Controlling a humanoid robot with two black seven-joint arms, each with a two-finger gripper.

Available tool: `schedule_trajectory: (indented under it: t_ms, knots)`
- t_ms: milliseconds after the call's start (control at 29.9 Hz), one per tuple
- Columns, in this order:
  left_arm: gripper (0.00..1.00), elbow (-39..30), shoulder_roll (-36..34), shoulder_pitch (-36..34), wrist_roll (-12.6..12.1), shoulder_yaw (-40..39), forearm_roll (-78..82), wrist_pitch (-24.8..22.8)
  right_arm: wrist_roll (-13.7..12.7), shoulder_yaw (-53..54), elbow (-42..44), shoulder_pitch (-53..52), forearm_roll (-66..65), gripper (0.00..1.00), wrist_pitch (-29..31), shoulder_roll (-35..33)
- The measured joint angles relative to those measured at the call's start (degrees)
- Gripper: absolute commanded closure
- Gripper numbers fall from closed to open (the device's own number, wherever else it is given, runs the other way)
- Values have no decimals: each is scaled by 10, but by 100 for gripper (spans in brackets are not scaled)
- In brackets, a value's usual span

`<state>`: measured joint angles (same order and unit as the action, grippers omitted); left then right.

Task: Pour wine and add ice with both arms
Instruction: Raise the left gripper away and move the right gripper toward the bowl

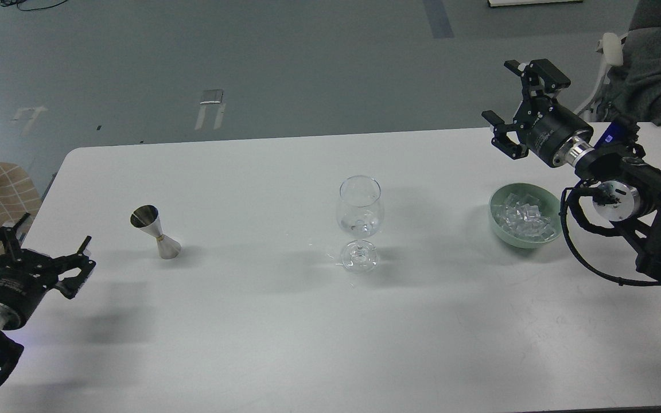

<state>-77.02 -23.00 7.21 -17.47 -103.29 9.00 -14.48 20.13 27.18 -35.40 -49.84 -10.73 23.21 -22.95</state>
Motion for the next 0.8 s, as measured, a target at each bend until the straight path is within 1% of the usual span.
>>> schedule_trajectory:
  t_ms: [100,167,301,401,468,602,702,802]
  knots:
    - [3,2,-22,-34,32,4,68,-28,0,-2,-40,-1,-21,0,-4,-32]
    - [3,2,-25,-75,43,6,128,-32,0,-2,-64,-2,-58,0,-15,-54]
    - [3,3,-18,-160,49,17,233,-32,0,-2,-115,-2,-150,0,-45,-109]
    - [3,4,-14,-213,51,61,286,-26,0,-2,-168,0,-229,0,-76,-164]
    - [3,4,-14,-234,58,90,310,-21,-1,-2,-205,4,-288,0,-102,-204]
    - [3,4,-8,-262,81,144,358,-8,-1,-3,-272,23,-413,0,-160,-271]
    - [3,4,4,-275,89,168,388,4,0,-3,-312,51,-521,0,-221,-302]
    - [3,4,18,-280,91,173,401,13,0,-3,-329,81,-624,0,-285,-314]
